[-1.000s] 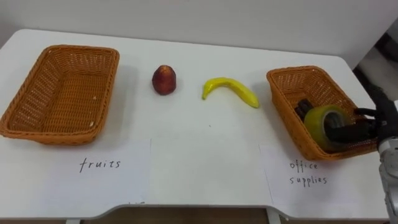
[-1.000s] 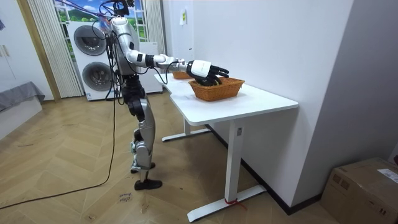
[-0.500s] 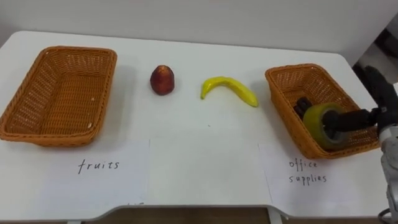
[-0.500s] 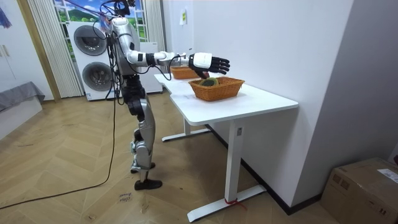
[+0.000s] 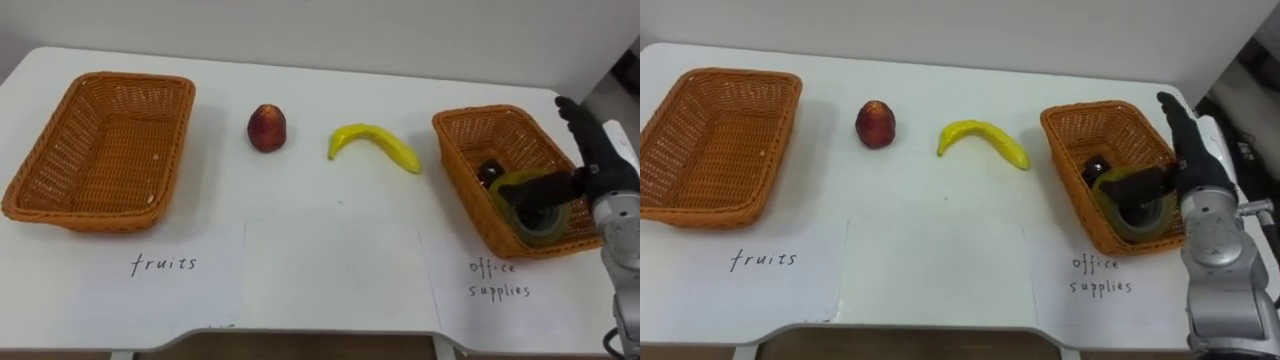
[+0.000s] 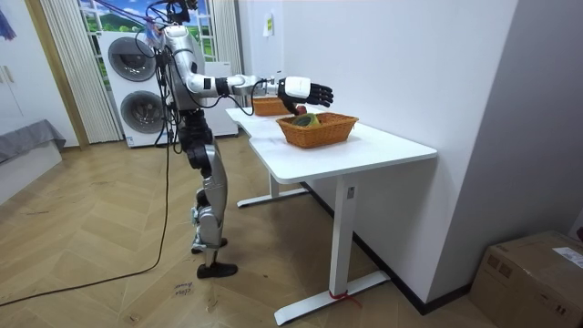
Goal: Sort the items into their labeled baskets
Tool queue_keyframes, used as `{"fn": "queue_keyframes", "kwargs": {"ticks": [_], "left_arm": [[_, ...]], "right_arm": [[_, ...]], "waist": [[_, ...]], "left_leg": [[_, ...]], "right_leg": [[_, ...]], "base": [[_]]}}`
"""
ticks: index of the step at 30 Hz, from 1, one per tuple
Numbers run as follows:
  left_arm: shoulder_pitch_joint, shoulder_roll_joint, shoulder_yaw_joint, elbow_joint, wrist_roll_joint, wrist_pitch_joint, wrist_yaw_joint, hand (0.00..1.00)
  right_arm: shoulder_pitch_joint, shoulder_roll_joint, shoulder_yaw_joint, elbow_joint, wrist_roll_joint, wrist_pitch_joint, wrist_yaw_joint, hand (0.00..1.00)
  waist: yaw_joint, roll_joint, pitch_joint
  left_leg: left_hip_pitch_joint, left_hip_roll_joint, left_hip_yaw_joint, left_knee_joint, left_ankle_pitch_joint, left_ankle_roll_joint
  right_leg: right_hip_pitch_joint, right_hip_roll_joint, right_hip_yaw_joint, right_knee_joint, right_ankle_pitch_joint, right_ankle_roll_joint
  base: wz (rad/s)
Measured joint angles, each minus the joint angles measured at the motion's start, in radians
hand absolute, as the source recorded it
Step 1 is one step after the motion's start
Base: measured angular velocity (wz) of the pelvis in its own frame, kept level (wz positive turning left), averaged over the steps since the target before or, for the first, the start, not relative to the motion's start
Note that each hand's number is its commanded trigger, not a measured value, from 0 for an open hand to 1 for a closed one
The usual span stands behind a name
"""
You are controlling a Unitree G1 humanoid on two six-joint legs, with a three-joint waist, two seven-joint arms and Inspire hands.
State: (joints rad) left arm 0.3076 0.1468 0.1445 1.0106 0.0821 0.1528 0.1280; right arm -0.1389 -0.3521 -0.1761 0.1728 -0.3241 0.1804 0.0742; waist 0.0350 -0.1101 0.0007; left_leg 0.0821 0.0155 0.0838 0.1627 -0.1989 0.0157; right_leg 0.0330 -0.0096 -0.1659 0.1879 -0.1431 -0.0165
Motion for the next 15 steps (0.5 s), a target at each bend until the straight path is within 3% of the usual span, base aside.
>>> {"fn": "queue_keyframes", "kwargs": {"ticks": [15], "left_arm": [[-0.009, 0.007, -0.038, 0.004, -0.002, -0.001, 0.017, 0.00]], "right_arm": [[0.000, 0.000, 0.041, -0.065, -0.028, 0.000, 0.037, 0.00]], "waist": [[0.001, 0.001, 0.0003]], "left_leg": [[-0.001, 0.005, 0.000, 0.000, -0.001, -0.001]], "right_leg": [[-0.001, 0.001, -0.001, 0.001, 0.000, 0.000]], "base": [[0.00]]}}
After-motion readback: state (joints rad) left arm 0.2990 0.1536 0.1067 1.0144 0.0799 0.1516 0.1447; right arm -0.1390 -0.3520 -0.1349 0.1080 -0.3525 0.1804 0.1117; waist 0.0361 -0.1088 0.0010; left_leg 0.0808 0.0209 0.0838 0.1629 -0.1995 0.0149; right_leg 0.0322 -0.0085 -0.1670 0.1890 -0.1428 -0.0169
